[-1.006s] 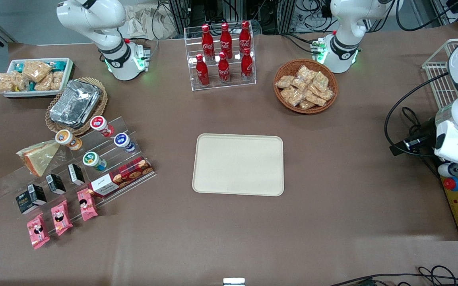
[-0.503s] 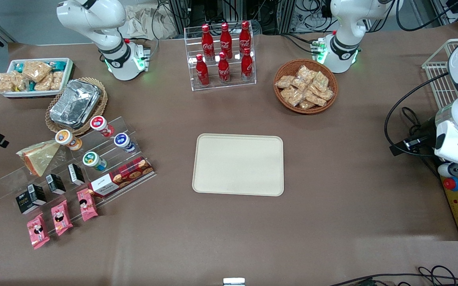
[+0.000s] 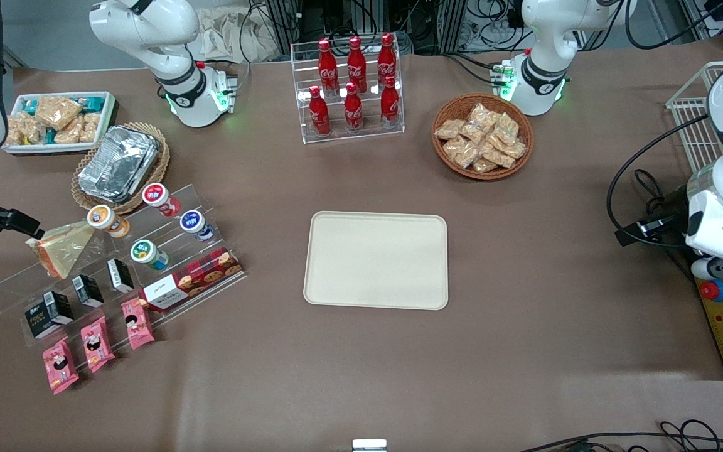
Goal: Place sandwich on tray
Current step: 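Move the right gripper to the wrapped sandwich on the acrylic stand and grasp it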
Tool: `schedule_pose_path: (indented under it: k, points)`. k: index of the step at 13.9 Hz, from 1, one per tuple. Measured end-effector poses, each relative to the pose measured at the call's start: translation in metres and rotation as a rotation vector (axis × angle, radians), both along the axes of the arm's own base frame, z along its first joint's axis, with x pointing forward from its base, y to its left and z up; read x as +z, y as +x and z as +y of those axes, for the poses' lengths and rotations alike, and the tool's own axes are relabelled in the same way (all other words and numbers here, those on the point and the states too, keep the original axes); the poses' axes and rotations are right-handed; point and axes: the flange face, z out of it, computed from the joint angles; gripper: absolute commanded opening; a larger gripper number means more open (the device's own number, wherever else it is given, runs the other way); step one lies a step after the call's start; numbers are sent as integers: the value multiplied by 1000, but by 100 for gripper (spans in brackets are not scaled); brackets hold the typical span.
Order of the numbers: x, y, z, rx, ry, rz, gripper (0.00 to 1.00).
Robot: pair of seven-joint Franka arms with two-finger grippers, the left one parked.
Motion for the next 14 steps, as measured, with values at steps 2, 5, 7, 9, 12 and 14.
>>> schedule_pose_path:
  k: [2, 5, 7, 9, 12, 14]
  points:
    - [-12, -3, 1, 7, -3, -7, 100]
    - [-38, -10, 5, 19, -13, -30, 100]
    - [-51, -14, 7, 26, -15, -36, 100]
    - [-56, -16, 9, 29, -18, -41, 99]
    - [-62, -17, 10, 31, -23, -54, 98]
    - [-64, -17, 10, 31, -26, -60, 95]
